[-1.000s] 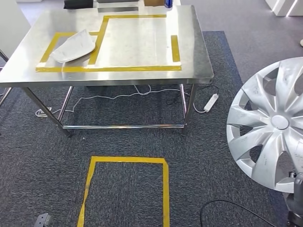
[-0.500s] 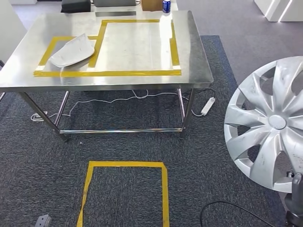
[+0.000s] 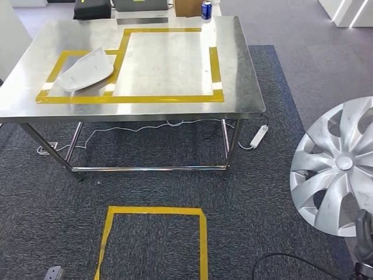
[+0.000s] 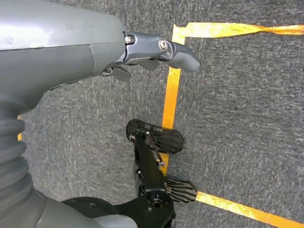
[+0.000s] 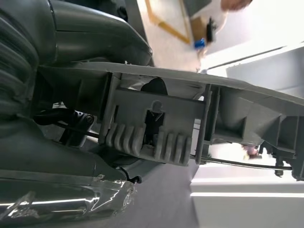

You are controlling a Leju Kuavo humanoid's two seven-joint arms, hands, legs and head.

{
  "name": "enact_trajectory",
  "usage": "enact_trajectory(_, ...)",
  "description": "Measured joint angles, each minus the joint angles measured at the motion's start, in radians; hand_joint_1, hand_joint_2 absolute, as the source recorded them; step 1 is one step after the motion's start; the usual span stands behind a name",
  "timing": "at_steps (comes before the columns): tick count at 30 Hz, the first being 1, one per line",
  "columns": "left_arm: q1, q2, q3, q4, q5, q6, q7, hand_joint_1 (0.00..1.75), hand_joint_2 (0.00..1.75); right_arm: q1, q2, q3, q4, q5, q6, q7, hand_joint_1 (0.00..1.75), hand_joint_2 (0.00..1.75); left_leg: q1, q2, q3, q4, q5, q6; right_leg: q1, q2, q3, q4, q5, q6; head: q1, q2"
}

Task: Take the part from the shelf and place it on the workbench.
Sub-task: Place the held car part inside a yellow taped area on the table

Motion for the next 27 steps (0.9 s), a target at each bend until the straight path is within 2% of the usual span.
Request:
enact_trajectory(1,-0.002,0.000,-0.002,0.000,0.003,0.000,0.000,0.00,1.75,0.001,-0.003,0.001,0.002,-0.003,-0.015,0.008,1.75,1.75,0.000,0.000,-0.002,0.014,-0.007,-0.005,-0.002,0.000,0.014,-0.006,-0.009,-0.006,-0.003,0.000)
enact_trajectory(2,-0.004,0.001,-0.003,0.000,0.005,0.000,-0.001,0.00,1.75,0.001,-0.006,0.001,0.003,-0.007,-0.025,0.013,1.75,1.75,0.000,0.000,-0.020,0.051,-0.019,-0.010,-0.006,0.000,0.030,-0.014,-0.018,-0.012,-0.006,0.000)
enact_trajectory(3,-0.004,0.001,-0.004,0.000,0.006,0.001,-0.001,0.00,1.75,0.001,-0.007,0.001,0.005,-0.012,-0.032,0.017,1.75,1.75,0.001,0.000,-0.058,0.114,-0.035,-0.014,-0.008,-0.001,0.046,-0.021,-0.027,-0.016,-0.009,0.000)
enact_trajectory(5,0.000,0.001,-0.007,0.000,0.006,0.001,-0.001,0.00,1.75,0.001,-0.009,0.004,0.010,-0.020,-0.036,0.024,1.75,1.75,0.002,0.000,-0.170,0.255,-0.062,-0.019,-0.009,0.001,0.082,-0.033,-0.051,-0.019,-0.014,0.000)
enact_trajectory(6,0.004,0.001,-0.009,0.000,0.006,0.001,-0.001,0.00,1.75,0.003,-0.009,0.006,0.013,-0.023,-0.037,0.028,1.75,1.75,0.002,0.000,-0.217,0.294,-0.048,-0.020,-0.009,0.002,0.105,-0.041,-0.066,-0.019,-0.016,0.000)
enact_trajectory(7,0.007,0.001,-0.011,0.000,0.006,0.001,-0.001,0.00,1.75,0.006,-0.009,0.006,0.017,-0.025,-0.038,0.031,1.75,1.75,0.002,0.000,-0.248,0.294,-0.005,-0.019,-0.010,0.004,0.133,-0.049,-0.081,-0.018,-0.017,0.000)
enact_trajectory(8,0.011,0.001,-0.013,0.000,0.006,0.001,-0.001,0.00,1.75,0.009,-0.009,0.007,0.021,-0.026,-0.040,0.033,1.75,1.75,0.002,0.000,-0.260,0.254,0.062,-0.018,-0.010,0.006,0.163,-0.059,-0.098,-0.015,-0.017,0.000)
enact_trajectory(9,0.014,0.002,-0.015,0.001,0.006,0.001,-0.001,0.00,1.75,0.011,-0.010,0.007,0.024,-0.026,-0.041,0.034,1.75,1.75,0.002,0.001,-0.258,0.185,0.142,-0.016,-0.011,0.007,0.196,-0.069,-0.115,-0.011,-0.018,0.000)
enact_trajectory(10,0.017,0.002,-0.017,0.001,0.006,0.001,-0.001,0.00,1.75,0.012,-0.010,0.007,0.026,-0.027,-0.041,0.035,1.75,1.75,0.000,0.001,-0.248,0.127,0.199,-0.014,-0.011,0.008,0.224,-0.081,-0.131,-0.006,-0.018,0.000)
enact_trajectory(11,0.020,0.001,-0.018,0.001,0.006,0.001,-0.001,0.00,1.75,0.011,-0.011,0.008,0.028,-0.028,-0.041,0.035,1.75,1.75,-0.002,0.001,-0.230,0.075,0.227,-0.010,-0.010,0.010,0.250,-0.095,-0.145,0.000,-0.020,0.000)
enact_trajectory(12,0.021,0.001,-0.019,0.002,0.006,0.001,-0.001,0.00,1.75,0.009,-0.012,0.008,0.029,-0.030,-0.043,0.037,1.75,1.75,-0.004,0.001,-0.209,0.040,0.223,-0.004,-0.008,0.011,0.271,-0.110,-0.156,0.006,-0.022,0.000)
enact_trajectory(14,0.019,0.000,-0.019,0.003,0.007,0.001,0.000,0.00,1.75,0.003,-0.017,0.010,0.031,-0.043,-0.053,0.049,1.75,1.75,-0.004,-0.001,-0.169,0.013,0.170,0.014,-0.006,0.013,0.297,-0.112,-0.153,0.020,-0.024,0.000)
enact_trajectory(15,0.017,0.000,-0.019,0.003,0.009,0.001,0.000,0.00,1.75,-0.001,-0.019,0.013,0.031,-0.053,-0.062,0.060,1.75,1.75,-0.002,-0.003,-0.153,0.004,0.150,0.022,-0.006,0.012,0.288,-0.079,-0.138,0.027,-0.022,0.000)
enact_trajectory(16,0.017,0.000,-0.019,0.003,0.012,0.002,0.000,0.00,1.75,-0.005,-0.022,0.017,0.031,-0.061,-0.073,0.072,1.75,1.75,0.000,-0.004,-0.137,0.000,0.137,0.028,-0.006,0.009,0.261,-0.019,-0.116,0.033,-0.020,0.000)
enact_trajectory(17,0.016,0.000,-0.020,0.003,0.015,0.002,0.000,0.00,1.75,-0.009,-0.027,0.023,0.032,-0.065,-0.083,0.080,1.75,1.75,0.002,-0.006,-0.118,-0.006,0.124,0.033,-0.006,0.007,0.215,0.058,-0.099,0.037,-0.018,0.000)
enact_trajectory(18,0.018,0.000,-0.020,0.003,0.020,0.003,0.000,0.00,1.75,-0.012,-0.033,0.032,0.033,-0.059,-0.092,0.082,1.75,1.75,0.002,-0.007,-0.096,-0.012,0.111,0.037,-0.006,0.003,0.161,0.132,-0.099,0.039,-0.015,0.000)
enact_trajectory(19,0.019,0.000,-0.022,0.003,0.023,0.004,0.000,0.00,1.75,-0.014,-0.043,0.043,0.036,-0.042,-0.100,0.078,1.75,1.75,0.002,-0.007,-0.074,-0.018,0.097,0.041,-0.006,0.001,0.108,0.193,-0.120,0.040,-0.013,0.000)
enact_trajectory(20,0.020,0.000,-0.024,0.004,0.025,0.004,0.000,0.00,1.75,-0.017,-0.056,0.057,0.040,-0.010,-0.112,0.072,1.75,1.75,0.001,-0.008,-0.049,-0.026,0.083,0.043,-0.005,0.001,0.059,0.231,-0.164,0.040,-0.013,0.000)
enact_trajectory(21,0.022,0.000,-0.027,0.004,0.028,0.004,0.000,0.00,1.75,-0.021,-0.073,0.076,0.044,0.036,-0.128,0.065,1.75,1.75,0.001,-0.010,-0.021,-0.035,0.068,0.045,-0.005,0.001,0.018,0.246,-0.216,0.039,-0.012,0.000)
enact_trajectory(22,0.022,0.001,-0.030,0.004,0.030,0.003,0.000,0.00,1.75,-0.029,-0.092,0.097,0.048,0.092,-0.147,0.061,1.75,1.75,0.000,-0.011,0.010,-0.044,0.052,0.045,-0.004,0.001,-0.015,0.238,-0.258,0.038,-0.012,0.000)
enact_trajectory(23,0.022,0.001,-0.033,0.004,0.034,0.002,-0.001,0.00,1.75,-0.041,-0.114,0.123,0.053,0.160,-0.168,0.062,1.75,1.75,0.000,-0.013,0.043,-0.054,0.036,0.045,-0.003,0.001,-0.039,0.210,-0.273,0.035,-0.011,0.000)
enact_trajectory(24,0.022,0.002,-0.037,0.004,0.037,0.000,-0.002,0.00,1.75,-0.060,-0.138,0.152,0.059,0.233,-0.186,0.071,1.75,1.75,-0.002,-0.013,0.075,-0.063,0.019,0.044,-0.001,0.001,-0.056,0.165,-0.241,0.030,-0.010,0.000)
enact_trajectory(26,0.020,0.002,-0.044,0.004,0.042,-0.007,-0.006,0.00,1.75,-0.129,-0.194,0.230,0.090,0.400,-0.211,0.120,1.75,1.75,-0.003,-0.011,0.130,-0.074,-0.016,0.040,0.007,0.003,-0.076,0.046,-0.058,0.014,-0.009,0.000)
enact_trajectory(27,0.015,0.003,-0.047,0.004,0.044,-0.010,-0.007,0.00,1.75,-0.183,-0.222,0.279,0.119,0.490,-0.214,0.156,1.75,1.75,-0.003,-0.009,0.154,-0.079,-0.040,0.037,0.011,0.006,-0.075,0.004,0.023,0.007,-0.009,0.000)
